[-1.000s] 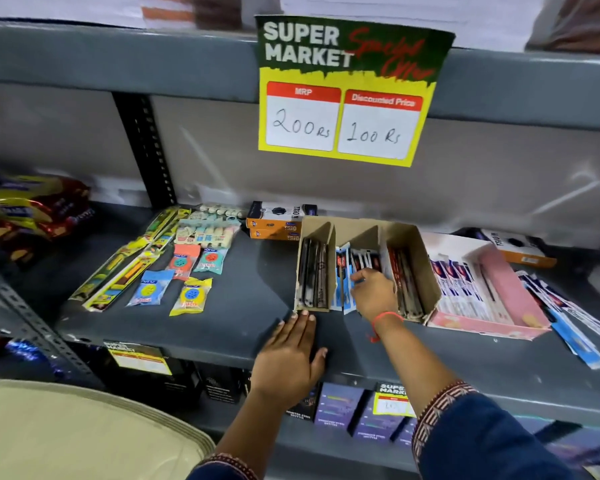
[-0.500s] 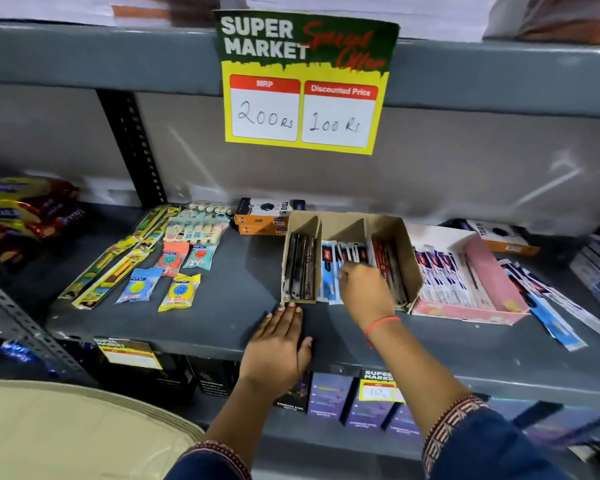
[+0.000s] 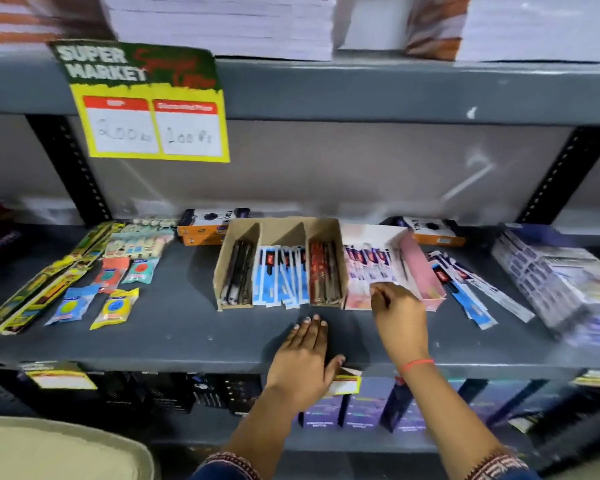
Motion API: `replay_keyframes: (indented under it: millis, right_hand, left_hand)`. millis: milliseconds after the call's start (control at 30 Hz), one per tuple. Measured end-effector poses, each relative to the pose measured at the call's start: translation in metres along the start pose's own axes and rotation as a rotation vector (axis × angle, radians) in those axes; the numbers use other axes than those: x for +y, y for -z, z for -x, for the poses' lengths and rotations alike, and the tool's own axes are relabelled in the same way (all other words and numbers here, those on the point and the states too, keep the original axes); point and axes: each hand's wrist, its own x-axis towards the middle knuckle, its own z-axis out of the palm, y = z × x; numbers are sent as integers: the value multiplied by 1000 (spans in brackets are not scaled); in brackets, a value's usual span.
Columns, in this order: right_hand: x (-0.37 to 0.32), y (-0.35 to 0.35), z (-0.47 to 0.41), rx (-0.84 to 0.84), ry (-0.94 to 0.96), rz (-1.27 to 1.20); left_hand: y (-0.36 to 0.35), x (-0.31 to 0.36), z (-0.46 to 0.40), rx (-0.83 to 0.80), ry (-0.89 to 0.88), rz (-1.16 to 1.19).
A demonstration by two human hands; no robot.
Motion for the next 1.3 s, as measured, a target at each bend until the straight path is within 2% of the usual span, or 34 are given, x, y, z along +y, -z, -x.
replay_keyframes:
  millis: [233, 400, 600, 867, 1300]
  right_hand:
    - [64, 54, -6, 65, -266, 70]
    - [105, 78, -27, 30, -376, 248]
    - [142, 71, -59, -192, -401, 454]
    - [139, 78, -71, -215, -561, 212]
    - [126, 99, -62, -127, -718, 95]
  left_hand:
    - [-2, 73, -36, -32, -239, -26]
    - [-6, 97, -64, -45, -300, -103]
    - [-8, 94, -65, -13, -315, -114]
    - [-3, 96, -63, -13, -318, -81]
    - [-7, 94, -65, -34, -315, -59]
